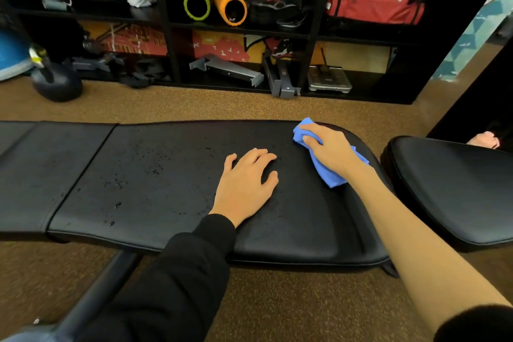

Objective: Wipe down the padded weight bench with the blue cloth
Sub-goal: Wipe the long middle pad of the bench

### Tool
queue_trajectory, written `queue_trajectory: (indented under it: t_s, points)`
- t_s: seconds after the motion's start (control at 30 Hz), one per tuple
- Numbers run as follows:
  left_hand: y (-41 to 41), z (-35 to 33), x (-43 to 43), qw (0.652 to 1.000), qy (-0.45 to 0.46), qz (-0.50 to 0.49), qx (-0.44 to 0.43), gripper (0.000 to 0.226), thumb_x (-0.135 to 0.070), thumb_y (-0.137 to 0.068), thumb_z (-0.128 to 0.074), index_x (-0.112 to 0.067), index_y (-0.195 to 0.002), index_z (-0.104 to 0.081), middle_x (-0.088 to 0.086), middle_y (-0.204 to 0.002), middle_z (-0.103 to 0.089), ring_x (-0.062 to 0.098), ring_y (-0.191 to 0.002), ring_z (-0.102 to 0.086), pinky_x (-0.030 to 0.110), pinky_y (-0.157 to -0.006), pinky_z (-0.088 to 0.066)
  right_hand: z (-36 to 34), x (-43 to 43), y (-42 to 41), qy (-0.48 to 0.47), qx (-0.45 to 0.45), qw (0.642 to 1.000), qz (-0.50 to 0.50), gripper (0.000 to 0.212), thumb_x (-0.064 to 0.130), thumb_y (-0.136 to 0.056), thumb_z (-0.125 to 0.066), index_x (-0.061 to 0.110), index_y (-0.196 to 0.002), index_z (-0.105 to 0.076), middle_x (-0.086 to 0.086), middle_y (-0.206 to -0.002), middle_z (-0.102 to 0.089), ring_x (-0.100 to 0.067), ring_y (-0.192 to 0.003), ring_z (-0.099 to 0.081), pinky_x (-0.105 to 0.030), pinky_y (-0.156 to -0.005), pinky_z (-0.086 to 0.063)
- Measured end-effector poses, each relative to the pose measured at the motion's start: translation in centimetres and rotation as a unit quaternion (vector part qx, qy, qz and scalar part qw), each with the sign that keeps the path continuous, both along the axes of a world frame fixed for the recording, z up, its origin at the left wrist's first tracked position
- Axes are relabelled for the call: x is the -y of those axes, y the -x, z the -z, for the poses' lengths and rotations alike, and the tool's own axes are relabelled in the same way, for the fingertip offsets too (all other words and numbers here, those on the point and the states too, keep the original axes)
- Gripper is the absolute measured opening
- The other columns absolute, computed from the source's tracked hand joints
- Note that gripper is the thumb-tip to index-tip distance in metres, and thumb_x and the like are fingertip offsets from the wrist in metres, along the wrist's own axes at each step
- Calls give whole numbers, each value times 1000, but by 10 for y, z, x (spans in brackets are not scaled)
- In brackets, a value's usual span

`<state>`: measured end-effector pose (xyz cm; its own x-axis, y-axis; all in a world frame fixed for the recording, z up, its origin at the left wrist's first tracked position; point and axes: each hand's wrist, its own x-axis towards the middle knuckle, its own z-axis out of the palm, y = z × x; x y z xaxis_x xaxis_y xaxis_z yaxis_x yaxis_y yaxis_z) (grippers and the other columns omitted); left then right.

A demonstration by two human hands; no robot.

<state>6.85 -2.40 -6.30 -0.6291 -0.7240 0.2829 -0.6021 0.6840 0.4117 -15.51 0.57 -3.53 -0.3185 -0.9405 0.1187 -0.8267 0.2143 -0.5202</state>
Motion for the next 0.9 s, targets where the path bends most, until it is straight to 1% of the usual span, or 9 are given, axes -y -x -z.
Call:
queue_trajectory:
  t_s: [0.1, 0.17, 0.3, 0.37, 0.53, 0.6, 0.73, 0.8, 0.9]
  points:
    - [0, -1, 0, 1000, -5, 5, -2, 42, -41, -97, -40, -31, -138, -45, -12, -145, -41, 5, -138, -30, 39, -117, -10, 4, -28, 5, 13, -11, 1000, -14, 34, 22, -97, -48, 22, -130, -54, -3, -121, -62, -19, -111, -56, -21, -90, -35]
    - [-1, -1, 0, 1000, -4, 6, -3, 42, -41, -97, -40, -31, -138, -45, -12, -145, -40, 5, -138, -30, 39, -117, -10, 7, -38, 15, 22, -33, 999, -6, 35, 24, -97, -48, 22, -131, -54, -2, -125, -61, -18, -115, -55, -19, -93, -33]
    - [0, 1, 0, 1000, 0, 1, -8, 41, -40, -97, -40, -31, -137, -46, -12, -144, -42, 4, -137, -30, 39, -117, -10, 7, -27, 33, 27, -45, 998, 45, 32, 19, -97, -46, 18, -128, -55, -6, -120, -62, -21, -111, -56, -16, -86, -30]
    - [0, 0, 0, 1000, -1, 1, -10, 41, -40, -97, -40, -31, -136, -46, -12, -144, -42, 4, -137, -30, 39, -117, -10, 3, -13, 34, 30, -40, 996, 68, 33, 17, -98, -44, 14, -129, -53, -10, -124, -60, -25, -114, -54, -19, -88, -31]
    - [0, -1, -1, 1000, 2, -2, -8, 41, -40, -96, -40, -31, -136, -46, -13, -142, -42, 2, -136, -31, 39, -116, -10, 1, 24, 30, -14, -20, 995, 92, 34, 19, -98, -40, 14, -131, -49, -15, -126, -56, -32, -114, -51, -39, -95, -39]
    - [0, -1, -1, 1000, 1, -3, -5, 41, -40, -96, -40, -32, -136, -46, -14, -142, -42, 2, -136, -30, 39, -116, -10, 1, 30, 24, -18, -19, 996, 82, 35, 21, -98, -40, 15, -132, -47, -15, -126, -56, -32, -114, -51, -40, -94, -40]
    - [0, -2, 0, 1000, 2, -3, -2, 41, -41, -96, -40, -32, -135, -46, -14, -142, -42, 1, -135, -30, 39, -116, -10, 0, 20, 6, -9, -12, 999, 30, 37, 22, -98, -43, 19, -135, -48, -11, -128, -57, -27, -116, -52, -31, -91, -37]
    - [0, -2, 0, 1000, 0, -2, 2, 41, -41, -96, -40, -32, -136, -46, -14, -143, -42, 1, -136, -30, 39, -116, -10, -1, 7, -3, -8, -16, 1000, -8, 36, 24, -98, -45, 22, -133, -49, -8, -124, -59, -24, -111, -54, -28, -87, -37]
    - [0, -2, 0, 1000, 3, -1, 4, 41, -41, -96, -40, -32, -136, -46, -14, -143, -41, 2, -136, -31, 38, -116, -10, -1, -24, -11, -10, -20, 998, -61, 35, 27, -97, -47, 26, -131, -53, 1, -124, -60, -17, -110, -55, -23, -87, -36]
